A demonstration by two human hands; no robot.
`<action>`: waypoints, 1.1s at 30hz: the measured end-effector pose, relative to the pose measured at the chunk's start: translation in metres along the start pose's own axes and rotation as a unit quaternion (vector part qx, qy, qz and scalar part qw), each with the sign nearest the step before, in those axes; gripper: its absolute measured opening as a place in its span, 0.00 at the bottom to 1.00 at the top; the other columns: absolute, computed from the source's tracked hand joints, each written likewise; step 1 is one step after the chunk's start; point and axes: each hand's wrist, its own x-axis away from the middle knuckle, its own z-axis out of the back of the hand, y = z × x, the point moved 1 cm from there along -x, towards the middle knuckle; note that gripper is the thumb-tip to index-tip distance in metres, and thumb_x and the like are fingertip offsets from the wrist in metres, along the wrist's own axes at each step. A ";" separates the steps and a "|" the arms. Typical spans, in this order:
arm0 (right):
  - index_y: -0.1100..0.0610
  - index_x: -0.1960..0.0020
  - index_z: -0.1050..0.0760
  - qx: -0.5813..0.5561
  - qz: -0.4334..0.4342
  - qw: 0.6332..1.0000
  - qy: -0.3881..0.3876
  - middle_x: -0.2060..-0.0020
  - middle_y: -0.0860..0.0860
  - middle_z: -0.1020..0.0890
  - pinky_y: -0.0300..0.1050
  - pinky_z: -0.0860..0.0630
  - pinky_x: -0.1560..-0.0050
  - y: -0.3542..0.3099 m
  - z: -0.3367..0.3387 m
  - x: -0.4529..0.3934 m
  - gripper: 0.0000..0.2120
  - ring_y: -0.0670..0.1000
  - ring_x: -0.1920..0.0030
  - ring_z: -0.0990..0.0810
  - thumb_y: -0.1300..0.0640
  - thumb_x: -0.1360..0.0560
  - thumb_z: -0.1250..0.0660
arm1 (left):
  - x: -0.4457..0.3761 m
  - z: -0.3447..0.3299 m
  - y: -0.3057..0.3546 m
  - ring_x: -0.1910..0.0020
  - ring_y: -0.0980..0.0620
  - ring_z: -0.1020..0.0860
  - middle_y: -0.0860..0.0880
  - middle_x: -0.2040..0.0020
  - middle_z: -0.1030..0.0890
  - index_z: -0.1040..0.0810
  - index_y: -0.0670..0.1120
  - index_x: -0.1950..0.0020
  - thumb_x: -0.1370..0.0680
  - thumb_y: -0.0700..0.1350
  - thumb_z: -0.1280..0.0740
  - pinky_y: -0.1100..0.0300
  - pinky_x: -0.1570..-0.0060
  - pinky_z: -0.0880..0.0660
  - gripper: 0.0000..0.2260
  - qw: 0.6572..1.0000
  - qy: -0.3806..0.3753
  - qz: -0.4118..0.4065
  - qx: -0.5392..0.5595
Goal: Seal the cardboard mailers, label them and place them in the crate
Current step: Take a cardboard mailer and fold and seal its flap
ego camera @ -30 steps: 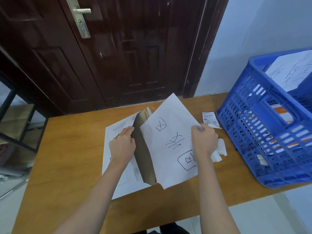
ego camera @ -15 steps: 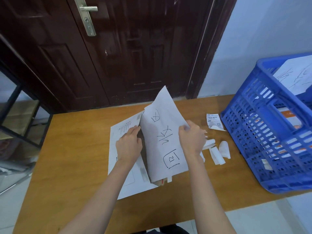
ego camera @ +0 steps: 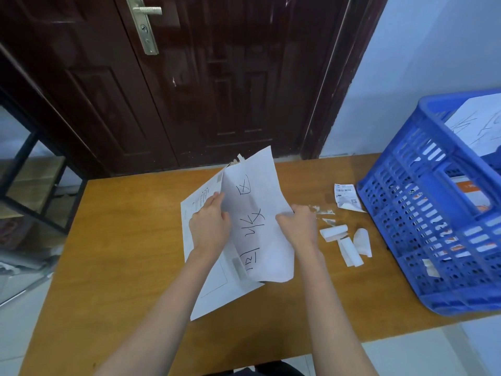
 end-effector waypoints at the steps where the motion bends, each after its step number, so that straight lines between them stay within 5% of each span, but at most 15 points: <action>1: 0.60 0.67 0.33 0.001 -0.004 1.000 0.000 0.71 0.55 0.32 0.43 0.41 0.68 0.000 0.001 -0.001 0.04 0.52 0.68 0.38 0.66 0.35 0.40 | -0.001 0.000 0.000 0.45 0.43 0.20 0.50 0.29 0.28 0.29 0.47 0.29 0.24 0.37 0.41 0.53 0.53 0.24 0.23 1.000 0.002 0.001 0.001; 10: 0.61 0.66 0.32 0.023 0.014 0.999 -0.024 0.71 0.54 0.31 0.42 0.42 0.69 -0.005 0.000 0.002 0.04 0.53 0.69 0.39 0.68 0.34 0.40 | 0.004 0.001 0.006 0.43 0.45 0.21 0.51 0.28 0.30 0.30 0.47 0.28 0.23 0.38 0.41 0.54 0.51 0.25 0.22 1.000 -0.008 -0.017 0.016; 15: 0.61 0.60 0.25 0.037 0.041 0.995 -0.087 0.70 0.50 0.25 0.35 0.36 0.77 -0.008 -0.008 0.005 0.05 0.53 0.69 0.28 0.68 0.31 0.38 | 0.008 -0.001 0.010 0.42 0.49 0.21 0.52 0.27 0.31 0.30 0.48 0.28 0.22 0.39 0.41 0.56 0.50 0.24 0.22 0.999 -0.010 -0.028 0.016; 21: 0.61 0.41 0.24 0.049 0.000 0.990 -0.129 0.49 0.56 0.19 0.41 0.27 0.57 0.001 -0.015 0.004 0.16 0.57 0.48 0.20 0.69 0.29 0.37 | 0.008 -0.001 0.011 0.45 0.47 0.20 0.52 0.28 0.30 0.28 0.49 0.29 0.24 0.37 0.40 0.57 0.53 0.25 0.23 0.999 -0.005 -0.034 0.037; 26: 0.60 0.43 0.26 0.084 0.012 0.988 -0.131 0.49 0.57 0.20 0.40 0.31 0.62 0.004 -0.037 0.019 0.13 0.58 0.49 0.21 0.66 0.28 0.36 | 0.008 -0.003 0.019 0.39 0.48 0.23 0.50 0.30 0.27 0.28 0.48 0.29 0.23 0.39 0.39 0.55 0.48 0.24 0.22 0.998 -0.002 -0.038 0.049; 33: 0.61 0.48 0.24 0.107 -0.015 0.978 -0.179 0.52 0.57 0.20 0.41 0.31 0.66 0.006 -0.035 0.016 0.11 0.55 0.58 0.25 0.68 0.28 0.40 | 0.010 -0.003 0.014 0.44 0.50 0.20 0.51 0.30 0.27 0.28 0.49 0.29 0.22 0.40 0.39 0.57 0.51 0.23 0.21 0.997 -0.001 -0.055 0.045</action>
